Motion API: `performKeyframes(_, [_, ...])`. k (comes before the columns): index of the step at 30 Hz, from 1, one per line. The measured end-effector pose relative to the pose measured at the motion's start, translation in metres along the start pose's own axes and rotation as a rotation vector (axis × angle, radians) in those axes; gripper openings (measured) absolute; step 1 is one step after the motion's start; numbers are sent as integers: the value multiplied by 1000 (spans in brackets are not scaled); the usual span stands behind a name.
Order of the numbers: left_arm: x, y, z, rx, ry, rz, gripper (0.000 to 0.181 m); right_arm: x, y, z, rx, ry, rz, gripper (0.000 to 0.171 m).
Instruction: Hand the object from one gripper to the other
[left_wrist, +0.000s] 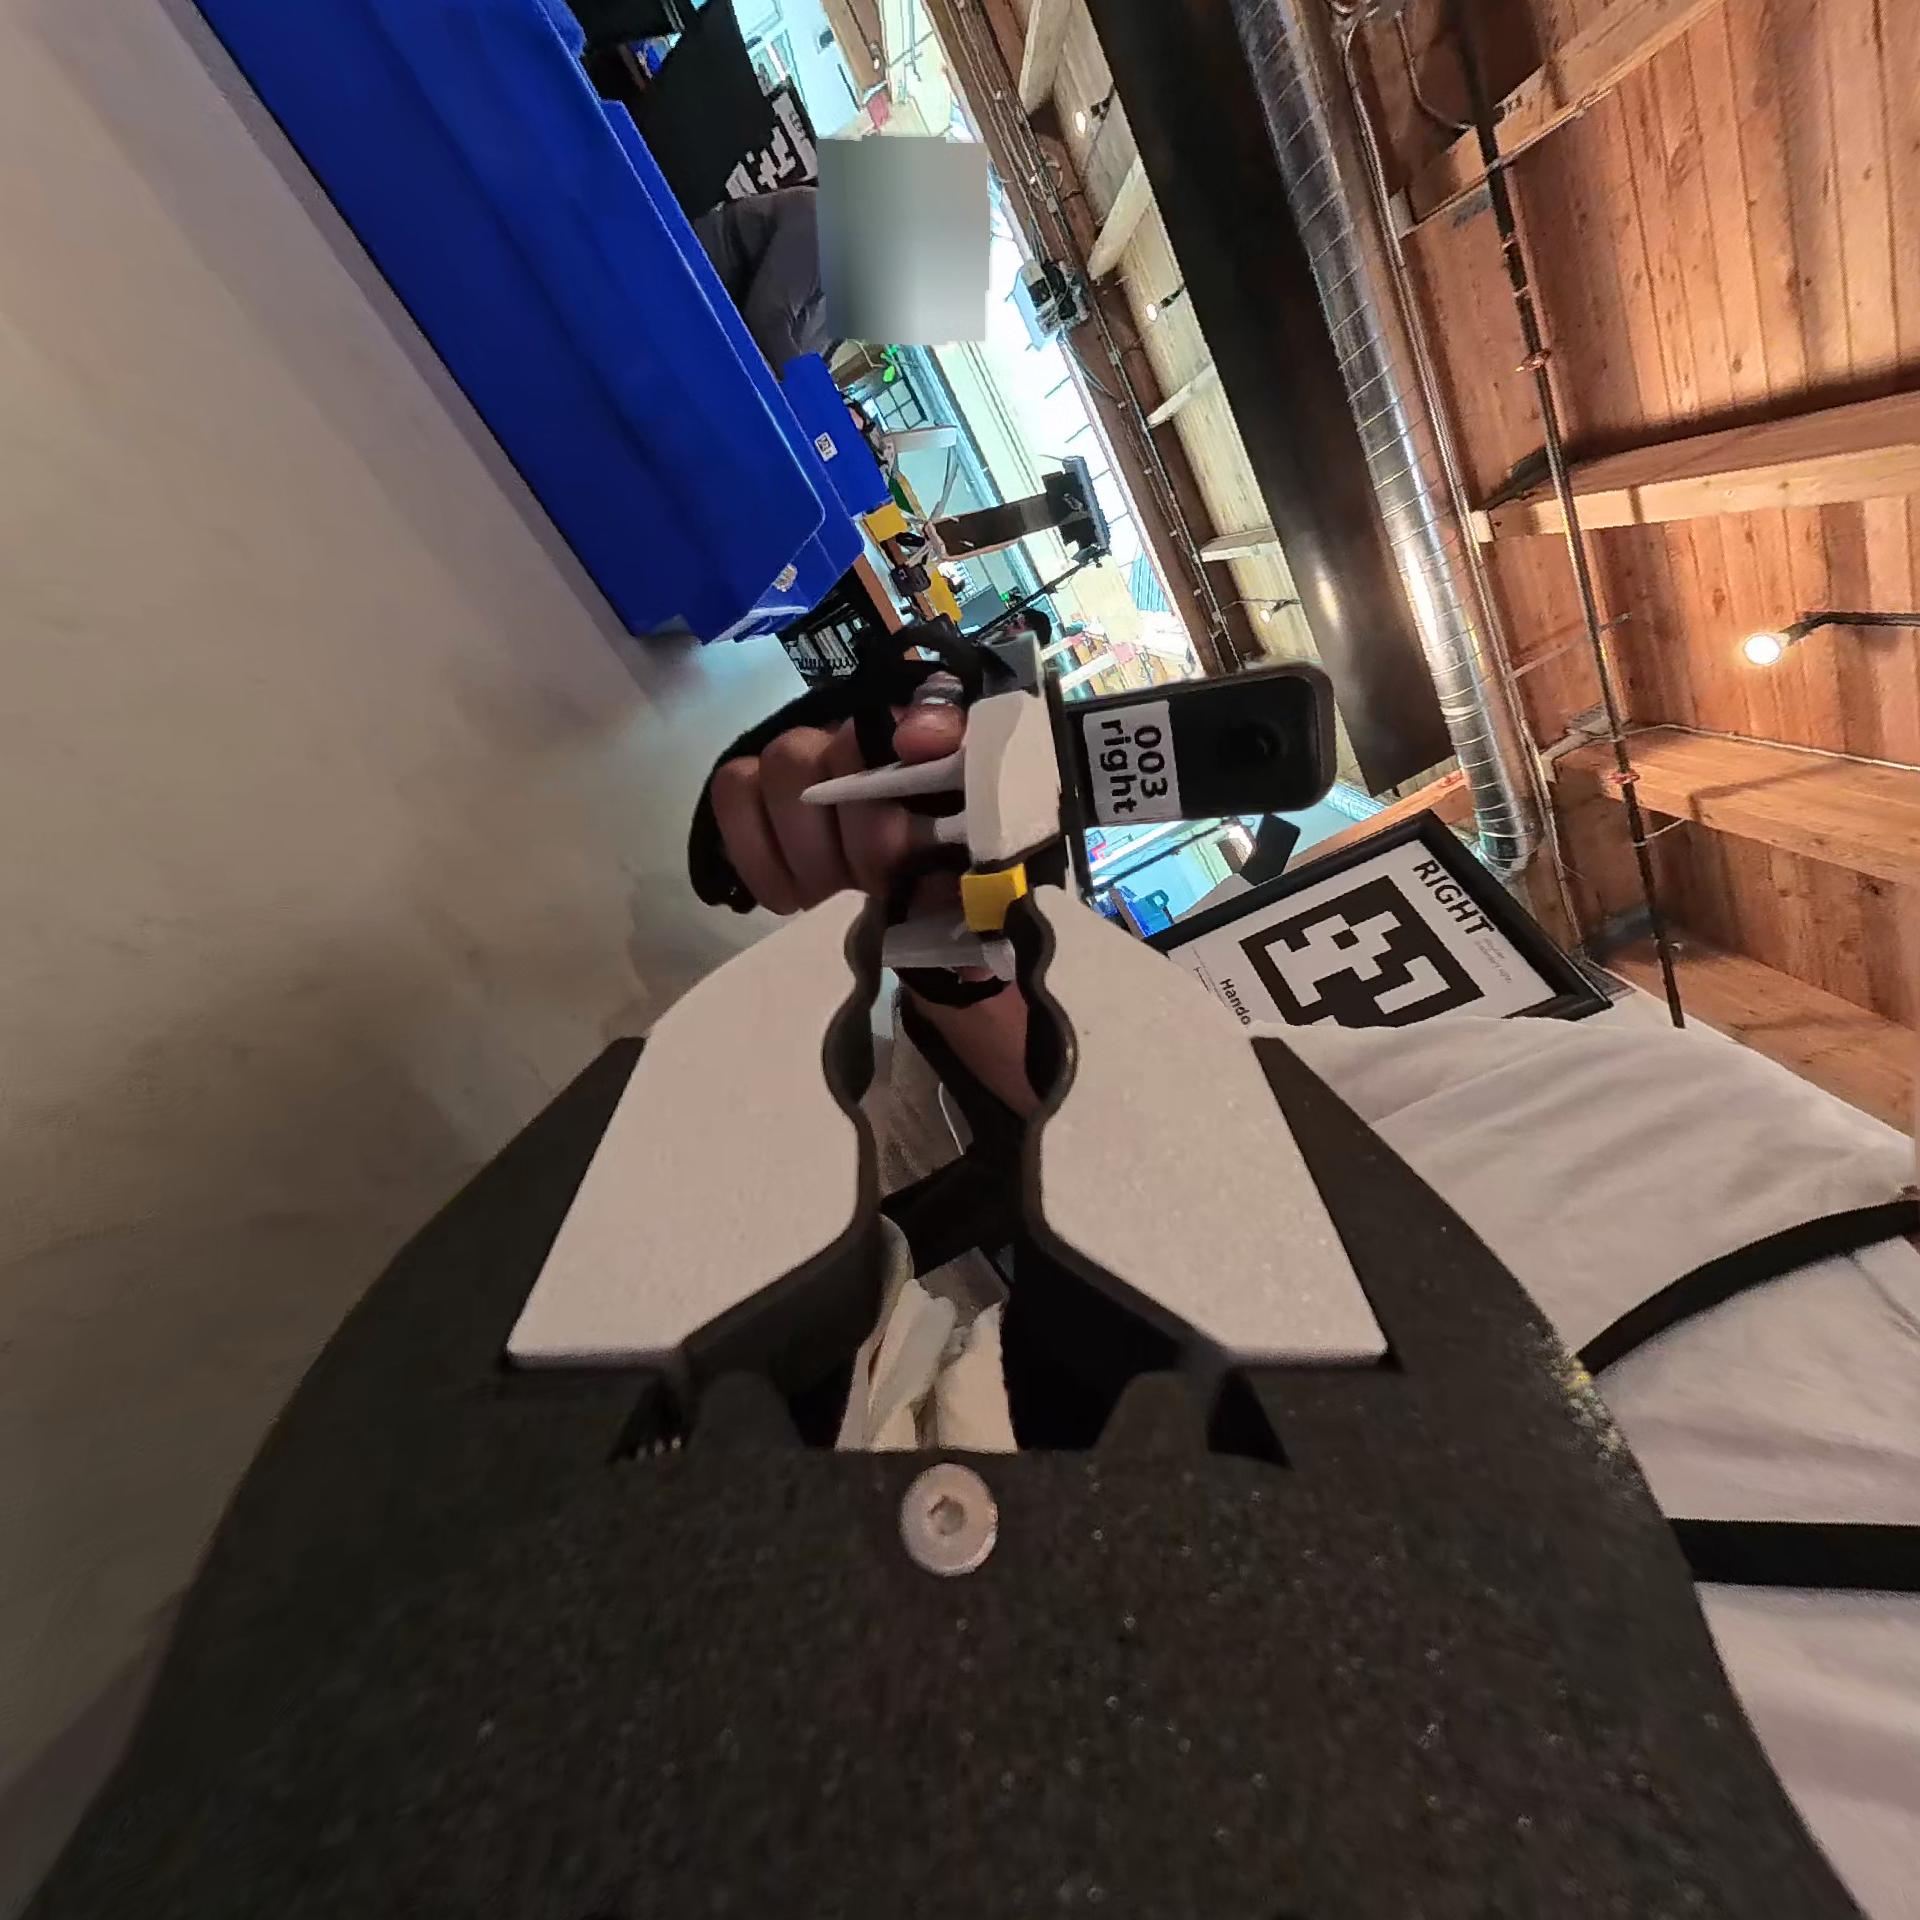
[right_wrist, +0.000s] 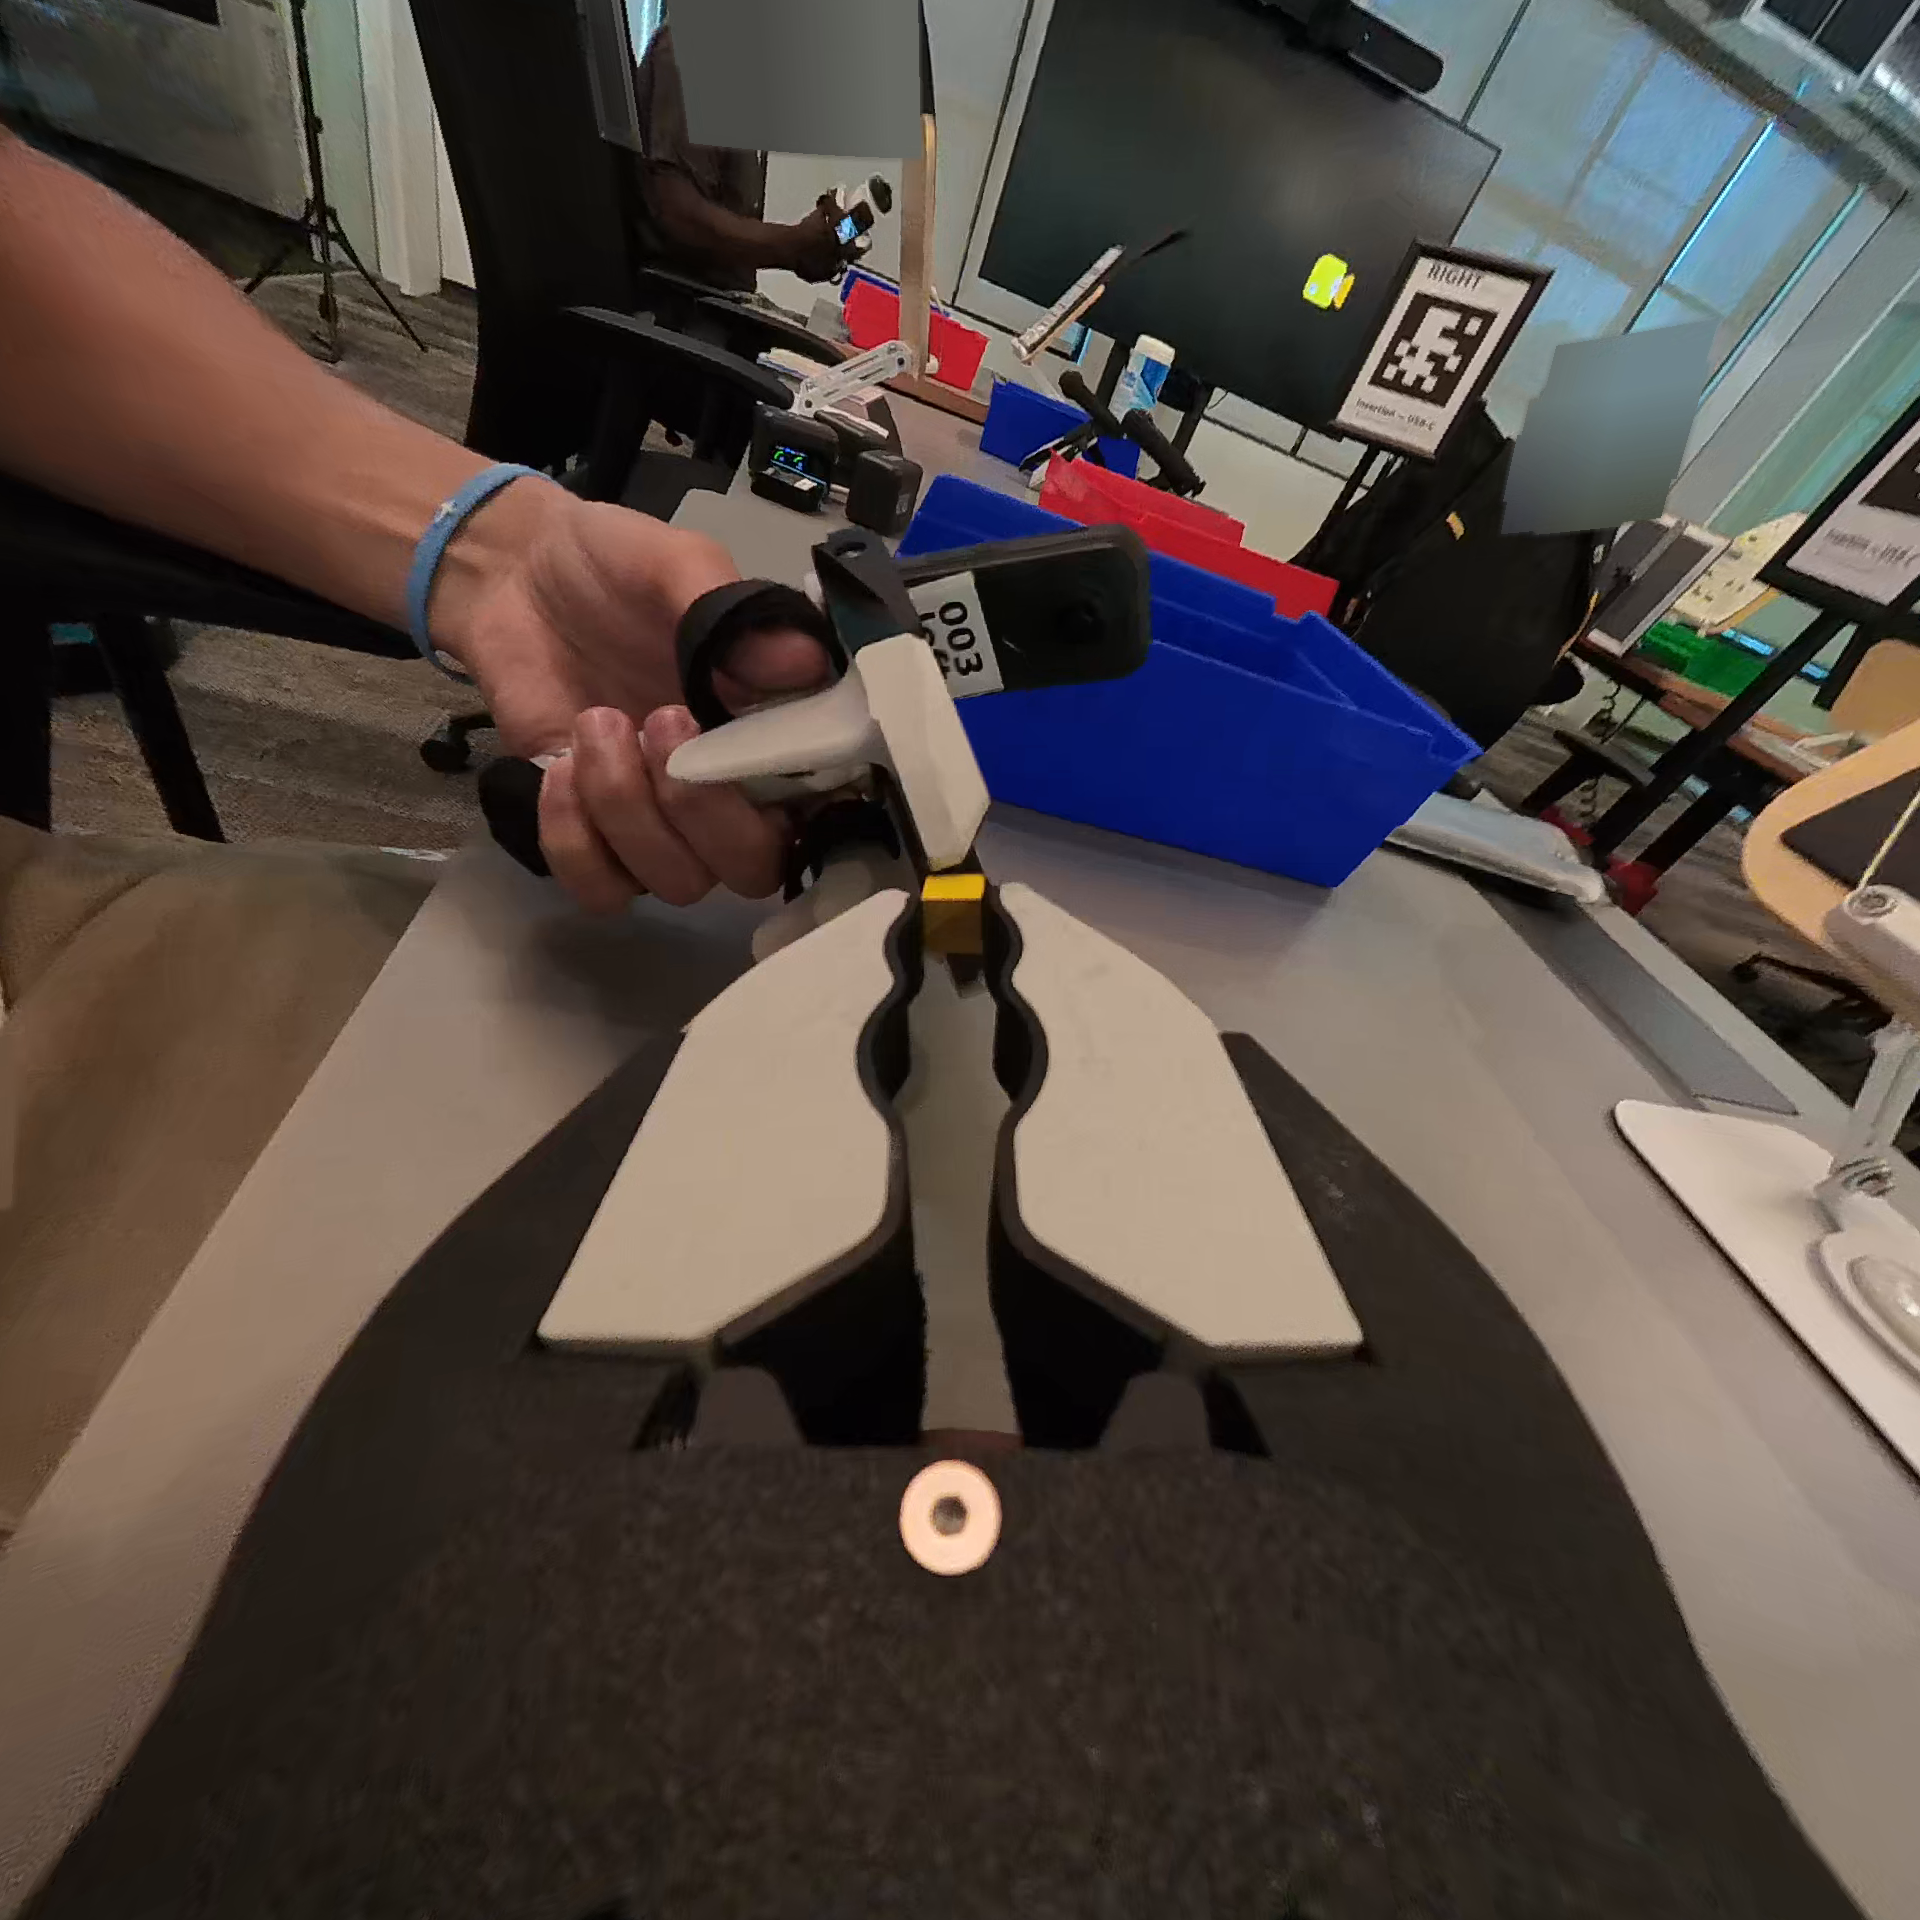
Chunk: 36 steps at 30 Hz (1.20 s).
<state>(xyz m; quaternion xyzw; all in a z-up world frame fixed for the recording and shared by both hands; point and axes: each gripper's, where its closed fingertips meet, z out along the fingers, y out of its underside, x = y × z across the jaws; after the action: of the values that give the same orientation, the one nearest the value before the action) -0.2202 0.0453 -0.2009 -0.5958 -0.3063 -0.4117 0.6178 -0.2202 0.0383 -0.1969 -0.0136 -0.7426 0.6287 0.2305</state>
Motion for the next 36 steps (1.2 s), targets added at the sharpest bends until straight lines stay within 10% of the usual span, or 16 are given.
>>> performKeyframes(36, [-6, 13, -2, -126, 18, -6, 11, -10, 21, 13, -166, 5, -124, 10])
